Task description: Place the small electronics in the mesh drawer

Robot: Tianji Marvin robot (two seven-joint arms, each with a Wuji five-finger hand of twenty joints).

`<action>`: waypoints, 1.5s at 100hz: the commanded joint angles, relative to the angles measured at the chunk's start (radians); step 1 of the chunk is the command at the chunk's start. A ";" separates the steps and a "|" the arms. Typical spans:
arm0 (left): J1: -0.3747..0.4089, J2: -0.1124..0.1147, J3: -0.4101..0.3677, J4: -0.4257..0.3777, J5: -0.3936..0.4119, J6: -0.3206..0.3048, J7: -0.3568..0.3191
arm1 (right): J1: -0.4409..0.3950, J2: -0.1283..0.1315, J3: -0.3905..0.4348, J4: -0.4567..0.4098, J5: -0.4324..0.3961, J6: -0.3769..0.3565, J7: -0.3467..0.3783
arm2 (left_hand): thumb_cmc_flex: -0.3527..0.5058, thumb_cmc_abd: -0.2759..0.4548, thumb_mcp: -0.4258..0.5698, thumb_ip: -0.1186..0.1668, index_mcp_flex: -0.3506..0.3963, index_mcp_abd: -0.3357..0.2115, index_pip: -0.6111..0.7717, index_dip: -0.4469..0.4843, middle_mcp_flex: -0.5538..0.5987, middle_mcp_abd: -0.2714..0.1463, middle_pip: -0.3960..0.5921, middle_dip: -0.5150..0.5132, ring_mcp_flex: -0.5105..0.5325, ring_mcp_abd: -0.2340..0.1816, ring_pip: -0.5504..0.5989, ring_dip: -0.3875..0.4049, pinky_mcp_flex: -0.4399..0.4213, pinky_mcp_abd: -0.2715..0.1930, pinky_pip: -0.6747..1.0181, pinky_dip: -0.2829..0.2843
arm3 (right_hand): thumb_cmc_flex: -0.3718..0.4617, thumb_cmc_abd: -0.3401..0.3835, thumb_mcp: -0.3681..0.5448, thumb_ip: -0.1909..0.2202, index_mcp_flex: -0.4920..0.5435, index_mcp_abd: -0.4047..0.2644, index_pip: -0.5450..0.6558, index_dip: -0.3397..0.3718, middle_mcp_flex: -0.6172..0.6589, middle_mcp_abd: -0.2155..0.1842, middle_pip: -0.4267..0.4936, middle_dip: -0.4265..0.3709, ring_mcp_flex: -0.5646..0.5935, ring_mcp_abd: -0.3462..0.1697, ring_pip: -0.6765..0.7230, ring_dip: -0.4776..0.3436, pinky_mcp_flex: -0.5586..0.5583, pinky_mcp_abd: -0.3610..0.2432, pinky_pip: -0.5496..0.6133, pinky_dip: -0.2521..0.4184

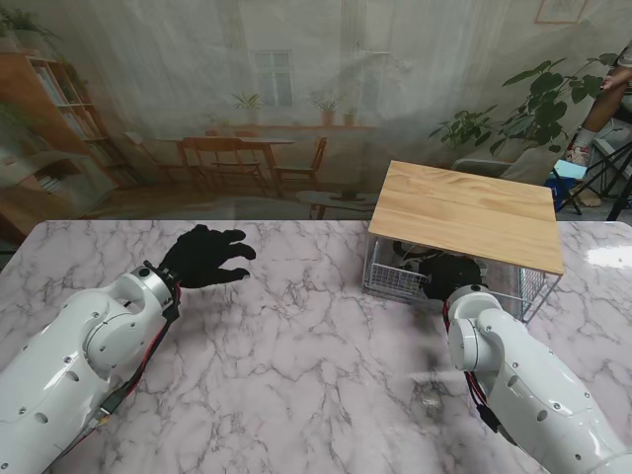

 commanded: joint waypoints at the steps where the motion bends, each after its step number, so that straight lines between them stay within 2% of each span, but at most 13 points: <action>1: -0.001 0.000 0.002 0.002 0.000 0.002 -0.014 | 0.006 0.003 -0.001 0.028 -0.001 0.021 0.003 | 0.007 0.014 0.014 -0.004 0.013 0.011 0.006 0.005 0.009 0.002 -0.023 0.006 -0.027 0.014 -0.024 0.011 -0.018 0.032 -0.027 0.018 | 0.097 0.091 0.142 0.069 0.080 -0.133 0.069 0.032 -0.023 -0.021 -0.022 -0.008 -0.024 -0.017 -0.011 -0.015 -0.016 -0.020 -0.008 -0.010; 16: -0.001 0.000 0.003 0.003 -0.001 0.005 -0.013 | 0.015 -0.001 -0.013 0.045 0.018 0.050 -0.007 | 0.006 0.015 0.013 -0.004 0.012 0.010 0.006 0.004 0.009 0.001 -0.023 0.006 -0.027 0.012 -0.024 0.011 -0.018 0.031 -0.027 0.018 | 0.094 0.097 0.128 0.071 0.039 -0.138 0.038 0.007 -0.057 -0.023 -0.037 -0.018 -0.061 -0.025 -0.050 -0.038 -0.057 -0.008 -0.022 -0.011; 24: 0.000 0.000 0.004 0.003 -0.001 0.006 -0.013 | 0.010 -0.002 -0.012 0.038 0.026 0.057 0.001 | 0.005 0.016 0.013 -0.004 0.013 0.010 0.006 0.004 0.007 0.003 -0.024 0.006 -0.028 0.014 -0.025 0.011 -0.018 0.032 -0.028 0.018 | 0.047 0.098 0.102 0.092 -0.114 -0.129 -0.011 -0.128 -0.182 -0.036 -0.099 -0.119 -0.160 -0.022 -0.143 -0.103 -0.172 0.037 -0.095 -0.025; 31: 0.000 0.000 0.004 0.003 -0.002 0.007 -0.013 | 0.001 0.002 -0.011 0.031 0.009 0.052 0.004 | 0.003 0.017 0.012 -0.005 0.012 0.012 0.006 0.004 0.008 0.003 -0.024 0.006 -0.029 0.013 -0.025 0.011 -0.019 0.032 -0.028 0.018 | -0.019 0.087 0.088 0.138 -0.232 -0.116 -0.061 -0.186 -0.297 -0.063 -0.130 -0.235 -0.242 -0.019 -0.246 -0.161 -0.274 0.087 -0.189 -0.061; 34: 0.000 0.000 0.004 0.003 -0.002 0.007 -0.012 | -0.003 0.004 -0.010 0.030 -0.008 0.043 0.001 | 0.004 0.017 0.013 -0.004 0.013 0.012 0.006 0.004 0.007 0.003 -0.025 0.006 -0.030 0.014 -0.025 0.011 -0.019 0.032 -0.029 0.018 | -0.070 0.075 0.103 0.177 -0.274 -0.102 -0.098 -0.180 -0.345 -0.069 -0.159 -0.276 -0.280 -0.016 -0.301 -0.194 -0.309 0.096 -0.229 -0.079; 37: 0.000 0.000 0.004 0.004 -0.002 0.006 -0.012 | -0.007 0.006 -0.007 0.029 -0.022 0.033 -0.003 | 0.005 0.016 0.013 -0.004 0.012 0.010 0.005 0.004 0.008 0.003 -0.024 0.006 -0.030 0.013 -0.025 0.010 -0.019 0.032 -0.029 0.018 | -0.107 0.057 0.109 0.188 -0.308 -0.090 -0.124 -0.168 -0.385 -0.072 -0.180 -0.298 -0.311 -0.013 -0.342 -0.220 -0.334 0.101 -0.260 -0.094; 57: 0.001 0.000 0.004 0.006 -0.002 0.007 -0.009 | -0.042 0.007 0.023 -0.010 -0.033 -0.009 -0.006 | 0.006 0.015 0.014 -0.004 0.012 0.010 0.005 0.004 0.006 0.002 -0.025 0.006 -0.030 0.014 -0.025 0.010 -0.020 0.033 -0.030 0.018 | -0.325 -0.011 0.074 0.185 -0.418 -0.035 -0.185 -0.181 -0.499 -0.066 -0.252 -0.341 -0.405 0.007 -0.447 -0.294 -0.416 0.103 -0.372 -0.146; 76: 0.000 0.000 0.003 0.007 0.000 0.006 -0.008 | -0.072 0.007 0.054 -0.051 -0.044 -0.055 -0.020 | 0.006 0.015 0.013 -0.004 0.012 0.011 0.005 0.004 0.006 0.003 -0.025 0.006 -0.030 0.014 -0.025 0.010 -0.020 0.033 -0.030 0.018 | -0.467 0.006 -0.006 0.180 -0.511 0.009 -0.232 -0.200 -0.584 -0.058 -0.293 -0.361 -0.470 -0.003 -0.495 -0.322 -0.458 0.089 -0.433 -0.166; 98: 0.001 0.000 0.003 0.008 0.001 0.008 -0.005 | -0.104 0.003 0.075 -0.102 -0.046 -0.060 -0.036 | 0.005 0.015 0.012 -0.004 0.013 0.010 0.005 0.004 0.006 0.002 -0.025 0.006 -0.031 0.014 -0.026 0.010 -0.021 0.033 -0.031 0.018 | -0.509 0.067 -0.121 0.191 -0.581 0.035 -0.273 -0.224 -0.658 -0.054 -0.327 -0.384 -0.548 -0.014 -0.553 -0.364 -0.505 0.065 -0.511 -0.180; 108: 0.003 -0.002 0.001 0.008 0.000 0.013 0.003 | -0.126 0.001 0.086 -0.127 -0.047 -0.069 -0.045 | 0.006 0.017 0.013 -0.004 0.011 0.011 0.003 0.002 0.015 0.003 -0.021 0.008 -0.031 0.014 -0.026 0.010 -0.021 0.031 -0.032 0.018 | -0.510 0.071 -0.132 0.193 -0.579 0.031 -0.272 -0.224 -0.663 -0.049 -0.330 -0.386 -0.555 -0.017 -0.558 -0.369 -0.511 0.065 -0.521 -0.181; 116: 0.005 -0.003 0.000 0.007 -0.006 0.019 0.004 | -0.151 -0.001 0.099 -0.159 -0.038 -0.078 -0.049 | 0.003 0.020 0.013 -0.004 0.009 0.015 0.002 0.001 0.038 0.007 0.024 0.049 -0.033 0.012 -0.024 0.012 -0.021 0.023 -0.036 0.015 | -0.505 0.072 -0.136 0.194 -0.570 0.030 -0.269 -0.223 -0.654 -0.049 -0.325 -0.384 -0.545 -0.011 -0.554 -0.369 -0.505 0.068 -0.522 -0.180; 136: 0.009 -0.007 0.000 0.007 -0.016 0.033 0.019 | -0.247 -0.003 0.145 -0.281 -0.027 -0.090 -0.031 | 0.004 0.022 0.012 -0.005 0.007 0.017 -0.001 -0.002 0.039 0.007 0.031 0.071 -0.034 0.011 -0.023 0.012 -0.024 0.026 -0.039 0.012 | -0.482 0.074 -0.154 0.198 -0.530 0.003 -0.263 -0.218 -0.617 -0.034 -0.305 -0.376 -0.498 0.030 -0.510 -0.336 -0.472 0.079 -0.480 -0.148; 150: 0.024 -0.015 -0.005 -0.004 -0.036 0.062 0.047 | -0.346 -0.003 0.181 -0.401 -0.033 -0.108 -0.010 | 0.003 0.027 0.011 -0.005 0.005 0.028 -0.004 -0.003 0.041 0.010 0.028 0.076 -0.034 0.017 -0.022 0.012 -0.027 0.030 -0.037 0.014 | -0.466 0.086 -0.164 0.201 -0.499 0.004 -0.256 -0.214 -0.592 -0.019 -0.297 -0.373 -0.477 0.042 -0.498 -0.323 -0.457 0.088 -0.459 -0.135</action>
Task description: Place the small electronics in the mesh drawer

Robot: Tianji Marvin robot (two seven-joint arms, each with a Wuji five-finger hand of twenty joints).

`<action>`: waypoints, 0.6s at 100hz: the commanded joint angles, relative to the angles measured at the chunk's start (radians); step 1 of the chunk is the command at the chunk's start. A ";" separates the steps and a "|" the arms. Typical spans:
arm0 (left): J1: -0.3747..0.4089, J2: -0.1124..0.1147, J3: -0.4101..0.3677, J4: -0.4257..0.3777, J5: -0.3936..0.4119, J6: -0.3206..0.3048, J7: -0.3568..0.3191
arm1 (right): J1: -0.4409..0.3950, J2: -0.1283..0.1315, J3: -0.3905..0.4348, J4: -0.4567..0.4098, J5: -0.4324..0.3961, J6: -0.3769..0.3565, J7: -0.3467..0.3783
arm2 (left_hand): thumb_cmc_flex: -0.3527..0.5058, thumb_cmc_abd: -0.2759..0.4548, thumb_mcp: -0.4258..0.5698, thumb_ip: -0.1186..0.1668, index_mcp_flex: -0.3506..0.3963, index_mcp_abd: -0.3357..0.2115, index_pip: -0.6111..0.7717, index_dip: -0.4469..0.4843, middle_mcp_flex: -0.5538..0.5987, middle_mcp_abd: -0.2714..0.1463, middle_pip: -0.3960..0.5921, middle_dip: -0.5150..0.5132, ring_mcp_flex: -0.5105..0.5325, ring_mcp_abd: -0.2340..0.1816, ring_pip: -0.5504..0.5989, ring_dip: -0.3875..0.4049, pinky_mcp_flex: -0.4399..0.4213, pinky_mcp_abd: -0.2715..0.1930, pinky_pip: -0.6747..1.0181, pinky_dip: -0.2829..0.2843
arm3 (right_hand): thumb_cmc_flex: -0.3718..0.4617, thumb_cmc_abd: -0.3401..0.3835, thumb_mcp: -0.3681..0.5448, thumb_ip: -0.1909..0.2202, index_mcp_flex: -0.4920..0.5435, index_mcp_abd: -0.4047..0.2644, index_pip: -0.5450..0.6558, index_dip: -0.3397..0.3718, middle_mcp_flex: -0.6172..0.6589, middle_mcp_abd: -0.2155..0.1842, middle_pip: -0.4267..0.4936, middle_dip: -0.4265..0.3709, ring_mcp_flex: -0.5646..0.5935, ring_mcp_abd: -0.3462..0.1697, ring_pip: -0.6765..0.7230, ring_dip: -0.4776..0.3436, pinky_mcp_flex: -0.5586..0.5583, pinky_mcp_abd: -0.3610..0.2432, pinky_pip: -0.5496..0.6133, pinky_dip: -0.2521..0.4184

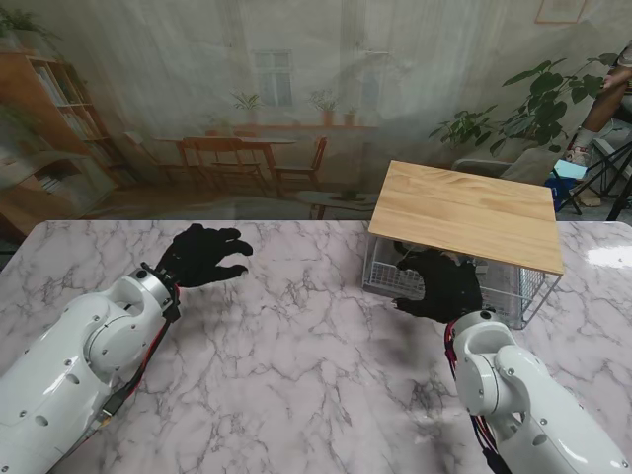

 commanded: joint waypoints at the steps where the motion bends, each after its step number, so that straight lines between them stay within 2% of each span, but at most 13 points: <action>1: 0.012 -0.010 -0.004 -0.011 -0.014 0.018 0.005 | -0.050 -0.001 0.003 -0.051 -0.007 -0.021 0.002 | 0.003 0.027 0.011 -0.005 0.006 0.026 -0.003 -0.002 0.018 0.009 0.013 0.012 -0.034 0.017 -0.022 0.012 -0.021 0.022 -0.025 0.004 | -0.001 0.034 -0.035 0.028 0.031 -0.007 0.000 -0.012 0.018 0.012 0.010 0.002 0.021 0.010 -0.024 0.017 -0.001 0.011 0.017 0.019; 11: 0.024 -0.014 -0.009 -0.020 -0.028 0.027 0.017 | -0.124 0.000 0.026 -0.144 -0.013 -0.035 0.031 | 0.003 0.027 0.009 -0.006 0.009 0.027 0.001 0.001 0.024 0.009 0.013 0.015 -0.032 0.021 -0.021 0.013 -0.023 0.026 -0.024 0.005 | 0.015 0.048 -0.050 0.034 0.061 0.012 -0.001 -0.008 0.061 0.042 0.023 0.008 0.068 0.028 0.005 0.040 0.031 0.022 0.059 0.040; 17: 0.034 -0.015 -0.014 -0.030 -0.036 0.031 0.016 | -0.162 -0.001 0.032 -0.197 -0.002 -0.034 0.041 | 0.006 0.025 0.009 -0.006 0.013 0.030 0.004 0.004 0.030 0.011 0.013 0.016 -0.031 0.023 -0.021 0.014 -0.024 0.030 -0.023 0.006 | 0.032 0.063 -0.064 0.040 0.102 0.057 0.000 0.000 0.099 0.085 0.044 0.020 0.103 0.053 0.042 0.072 0.053 0.036 0.105 0.061; 21: 0.041 -0.017 -0.017 -0.037 -0.042 0.030 0.019 | -0.182 -0.003 0.036 -0.229 0.021 -0.039 0.040 | 0.007 0.026 0.009 -0.006 0.012 0.032 0.004 0.004 0.034 0.011 0.014 0.018 -0.030 0.024 -0.020 0.014 -0.025 0.031 -0.022 0.007 | 0.038 0.072 -0.068 0.044 0.136 0.096 0.003 0.007 0.121 0.111 0.065 0.030 0.120 0.059 0.063 0.087 0.066 0.040 0.129 0.070; 30: 0.063 -0.021 -0.025 -0.061 -0.064 0.026 0.021 | -0.210 -0.012 0.040 -0.290 0.093 -0.061 0.020 | 0.002 0.033 0.007 -0.007 0.002 0.033 -0.006 -0.001 0.038 0.011 0.012 0.019 -0.029 0.027 -0.020 0.015 -0.025 0.032 -0.021 0.009 | 0.038 0.098 -0.074 0.048 0.174 0.146 -0.001 0.019 0.152 0.131 0.099 0.046 0.152 0.062 0.106 0.112 0.091 0.040 0.172 0.083; 37: 0.084 -0.026 -0.031 -0.084 -0.092 0.024 0.027 | -0.206 -0.020 0.035 -0.312 0.152 -0.097 -0.014 | -0.003 0.047 0.003 -0.007 -0.019 0.042 -0.028 -0.017 0.036 0.011 0.009 0.019 -0.031 0.027 -0.021 0.015 -0.024 0.027 -0.022 0.008 | 0.028 0.120 -0.084 0.048 0.177 0.146 -0.006 0.021 0.152 0.124 0.096 0.045 0.143 0.055 0.109 0.114 0.088 0.038 0.175 0.082; 42: 0.100 -0.033 -0.031 -0.099 -0.129 0.026 0.036 | -0.190 -0.027 0.026 -0.307 0.190 -0.137 -0.050 | -0.010 0.074 -0.009 -0.008 -0.066 0.060 -0.091 -0.087 0.019 0.015 -0.020 -0.003 -0.032 0.024 -0.028 0.008 -0.020 0.014 -0.032 0.001 | 0.020 0.137 -0.108 0.051 0.169 0.136 -0.021 0.024 0.161 0.108 0.070 0.033 0.141 0.043 0.094 0.102 0.084 0.036 0.162 0.066; 51: 0.131 -0.048 -0.025 -0.123 -0.246 0.033 0.041 | -0.129 -0.044 -0.016 -0.265 0.266 -0.184 -0.123 | -0.017 0.085 -0.011 -0.007 -0.165 0.078 -0.162 -0.152 -0.051 0.029 -0.076 -0.069 -0.050 0.025 -0.046 -0.014 -0.021 -0.016 -0.041 -0.014 | 0.004 0.153 -0.132 0.052 0.163 0.107 -0.027 0.031 0.172 0.076 0.043 0.022 0.145 0.017 0.069 0.083 0.083 0.031 0.147 0.047; 60: 0.158 -0.063 -0.013 -0.135 -0.363 0.037 0.046 | -0.060 -0.063 -0.067 -0.187 0.373 -0.220 -0.169 | -0.022 0.094 -0.012 -0.006 -0.213 0.091 -0.205 -0.184 -0.087 0.037 -0.084 -0.102 -0.054 0.026 -0.040 -0.022 -0.021 -0.030 -0.038 -0.022 | -0.008 0.171 -0.161 0.052 0.145 0.087 -0.035 0.033 0.165 0.050 0.007 0.009 0.133 0.000 0.031 0.059 0.083 0.024 0.128 0.025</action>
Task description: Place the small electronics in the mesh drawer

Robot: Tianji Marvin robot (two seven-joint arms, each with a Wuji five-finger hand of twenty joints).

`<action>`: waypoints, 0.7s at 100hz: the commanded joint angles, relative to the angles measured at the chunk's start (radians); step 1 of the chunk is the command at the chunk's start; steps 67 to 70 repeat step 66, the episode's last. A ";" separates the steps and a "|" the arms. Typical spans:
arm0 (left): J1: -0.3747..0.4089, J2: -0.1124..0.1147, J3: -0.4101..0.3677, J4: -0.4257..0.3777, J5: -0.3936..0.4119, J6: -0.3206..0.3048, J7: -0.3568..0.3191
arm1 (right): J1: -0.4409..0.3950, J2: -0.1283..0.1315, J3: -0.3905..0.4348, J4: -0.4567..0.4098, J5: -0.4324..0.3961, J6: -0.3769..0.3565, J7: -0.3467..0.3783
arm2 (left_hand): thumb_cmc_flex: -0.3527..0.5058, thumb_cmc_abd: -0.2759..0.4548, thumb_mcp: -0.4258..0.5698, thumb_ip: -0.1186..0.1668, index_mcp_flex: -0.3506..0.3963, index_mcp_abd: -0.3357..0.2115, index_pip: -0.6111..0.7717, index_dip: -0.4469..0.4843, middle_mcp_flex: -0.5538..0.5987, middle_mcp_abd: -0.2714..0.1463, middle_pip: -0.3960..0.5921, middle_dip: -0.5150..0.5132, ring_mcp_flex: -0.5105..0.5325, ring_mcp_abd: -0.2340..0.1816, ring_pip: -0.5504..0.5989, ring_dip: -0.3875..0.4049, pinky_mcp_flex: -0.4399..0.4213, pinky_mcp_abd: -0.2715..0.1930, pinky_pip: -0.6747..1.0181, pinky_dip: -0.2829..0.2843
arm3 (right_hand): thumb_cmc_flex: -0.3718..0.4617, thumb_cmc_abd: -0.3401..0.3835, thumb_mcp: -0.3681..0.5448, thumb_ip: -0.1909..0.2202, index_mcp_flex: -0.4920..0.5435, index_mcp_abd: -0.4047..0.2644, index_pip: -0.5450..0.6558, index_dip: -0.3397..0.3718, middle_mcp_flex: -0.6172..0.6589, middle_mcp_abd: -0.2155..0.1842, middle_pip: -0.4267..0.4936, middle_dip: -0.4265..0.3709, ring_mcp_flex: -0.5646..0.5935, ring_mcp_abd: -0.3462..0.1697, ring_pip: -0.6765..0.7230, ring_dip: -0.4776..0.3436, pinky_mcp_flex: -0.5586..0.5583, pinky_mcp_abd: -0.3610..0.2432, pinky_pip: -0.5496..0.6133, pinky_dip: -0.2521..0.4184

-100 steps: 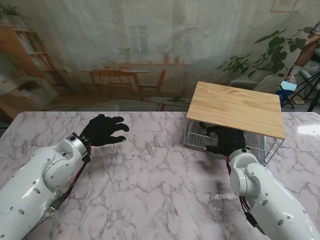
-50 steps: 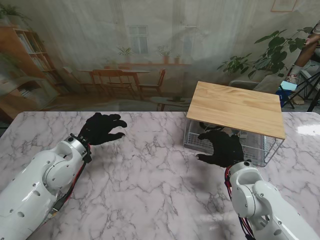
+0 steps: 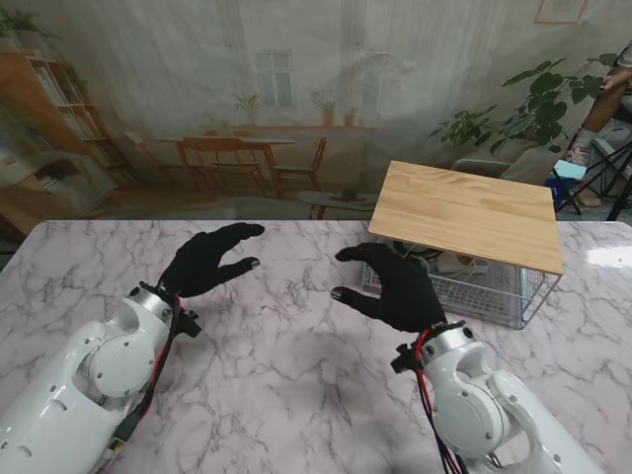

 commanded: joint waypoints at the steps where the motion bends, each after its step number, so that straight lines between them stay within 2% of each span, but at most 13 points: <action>1: 0.024 -0.025 0.021 -0.009 0.016 0.008 -0.003 | 0.051 -0.032 -0.014 0.052 0.026 -0.009 0.015 | -0.023 0.060 -0.020 -0.006 -0.051 0.022 -0.035 -0.023 -0.045 0.013 -0.012 -0.022 -0.026 0.006 -0.018 -0.015 -0.012 -0.026 -0.022 -0.017 | -0.033 0.046 -0.036 0.030 -0.024 -0.039 -0.021 0.015 0.000 -0.031 -0.035 -0.014 -0.008 -0.029 -0.023 -0.026 -0.013 -0.005 -0.020 -0.021; 6: 0.036 -0.034 0.030 -0.009 -0.037 0.012 0.010 | 0.087 -0.045 -0.041 0.107 0.079 -0.033 -0.015 | -0.025 0.061 -0.019 -0.004 -0.029 0.026 -0.021 -0.020 -0.032 0.002 0.026 -0.008 -0.026 0.005 0.004 -0.003 -0.021 -0.009 -0.010 -0.013 | -0.032 0.049 -0.042 0.030 -0.028 -0.050 -0.019 0.017 0.001 -0.044 -0.035 -0.013 -0.009 -0.038 -0.027 -0.029 -0.014 -0.010 -0.023 -0.025; 16: 0.058 -0.050 0.048 0.000 -0.113 0.034 0.041 | 0.149 -0.061 -0.081 0.222 0.138 -0.077 -0.052 | -0.012 0.059 -0.018 -0.003 0.077 0.026 0.056 0.022 -0.007 -0.006 0.071 0.035 -0.030 0.006 0.024 0.021 -0.029 0.009 0.017 0.007 | -0.032 0.059 -0.056 0.031 -0.032 -0.074 -0.008 0.022 0.006 -0.073 -0.033 -0.011 -0.013 -0.061 -0.036 -0.035 -0.016 -0.014 -0.029 -0.031; 30: 0.081 -0.054 0.049 0.007 -0.179 0.084 0.023 | 0.187 -0.067 -0.104 0.309 0.205 -0.086 -0.031 | 0.003 0.062 -0.016 -0.002 0.126 0.048 0.100 0.046 0.000 0.000 0.080 0.056 -0.051 0.024 0.021 0.030 -0.059 0.030 0.012 0.017 | -0.015 0.061 -0.067 0.033 -0.028 -0.077 0.005 0.026 0.020 -0.084 -0.029 -0.009 -0.012 -0.070 -0.041 -0.040 -0.019 -0.021 -0.038 -0.039; 42: 0.087 -0.051 0.030 0.014 -0.164 0.074 0.018 | 0.196 -0.068 -0.110 0.345 0.207 -0.100 -0.029 | 0.003 0.064 -0.018 -0.003 0.124 0.046 0.112 0.052 0.014 -0.001 0.087 0.065 -0.047 0.021 0.026 0.035 -0.059 0.032 0.015 0.025 | -0.004 0.061 -0.072 0.036 -0.023 -0.081 0.009 0.026 0.028 -0.089 -0.030 -0.009 -0.006 -0.075 -0.041 -0.041 -0.020 -0.019 -0.041 -0.042; 70: 0.099 -0.046 0.003 0.014 -0.136 0.067 0.012 | 0.205 -0.060 -0.110 0.359 0.196 -0.123 -0.007 | 0.005 0.066 -0.019 -0.003 0.116 0.047 0.115 0.051 0.026 -0.001 0.090 0.073 -0.047 0.025 0.026 0.038 -0.062 0.033 0.012 0.031 | 0.003 0.063 -0.078 0.039 -0.013 -0.082 0.010 0.023 0.034 -0.092 -0.036 -0.011 -0.004 -0.079 -0.046 -0.043 -0.020 -0.017 -0.041 -0.044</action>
